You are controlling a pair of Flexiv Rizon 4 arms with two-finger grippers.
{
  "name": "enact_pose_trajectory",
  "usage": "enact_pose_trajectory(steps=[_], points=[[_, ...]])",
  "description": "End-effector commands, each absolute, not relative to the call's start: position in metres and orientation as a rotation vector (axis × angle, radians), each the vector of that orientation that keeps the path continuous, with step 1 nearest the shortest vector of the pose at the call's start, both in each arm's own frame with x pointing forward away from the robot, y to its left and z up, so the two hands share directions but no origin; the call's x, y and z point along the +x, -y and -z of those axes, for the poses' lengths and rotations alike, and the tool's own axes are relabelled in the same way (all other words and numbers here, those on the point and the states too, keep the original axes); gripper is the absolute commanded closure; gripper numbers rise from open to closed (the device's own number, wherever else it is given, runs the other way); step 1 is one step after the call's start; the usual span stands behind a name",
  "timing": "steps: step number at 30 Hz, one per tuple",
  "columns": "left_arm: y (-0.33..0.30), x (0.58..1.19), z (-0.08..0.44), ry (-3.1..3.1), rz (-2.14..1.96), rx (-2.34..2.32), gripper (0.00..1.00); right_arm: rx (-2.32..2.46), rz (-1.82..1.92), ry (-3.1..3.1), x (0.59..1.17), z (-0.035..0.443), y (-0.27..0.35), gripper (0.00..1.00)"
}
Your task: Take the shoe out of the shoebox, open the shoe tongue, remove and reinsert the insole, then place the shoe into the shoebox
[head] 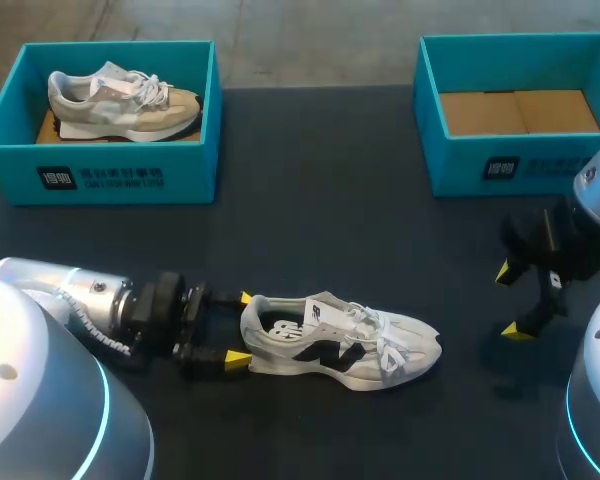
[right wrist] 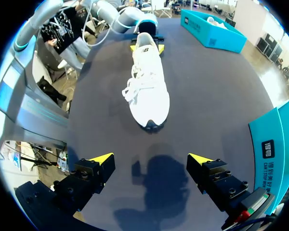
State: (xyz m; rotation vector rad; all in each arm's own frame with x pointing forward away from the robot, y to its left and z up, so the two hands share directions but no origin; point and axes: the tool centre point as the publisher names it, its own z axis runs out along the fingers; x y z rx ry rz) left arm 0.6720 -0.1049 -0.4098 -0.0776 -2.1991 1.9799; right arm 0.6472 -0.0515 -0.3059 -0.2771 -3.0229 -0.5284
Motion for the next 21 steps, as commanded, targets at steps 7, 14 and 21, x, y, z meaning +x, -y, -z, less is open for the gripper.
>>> enact_pose_trajectory(steps=[7,14,21], points=[[0.121,0.667,0.416,2.195,-1.964,-0.09,0.0,-0.278,0.528,3.026,0.645,0.306,0.052,0.0],[0.128,0.666,0.416,2.194,-1.971,-0.085,0.0,-0.278,0.528,3.026,0.645,0.306,0.052,0.0],[0.134,0.664,0.416,2.201,-1.984,-0.061,0.0,-0.278,0.528,3.026,0.645,0.306,0.052,0.0]])
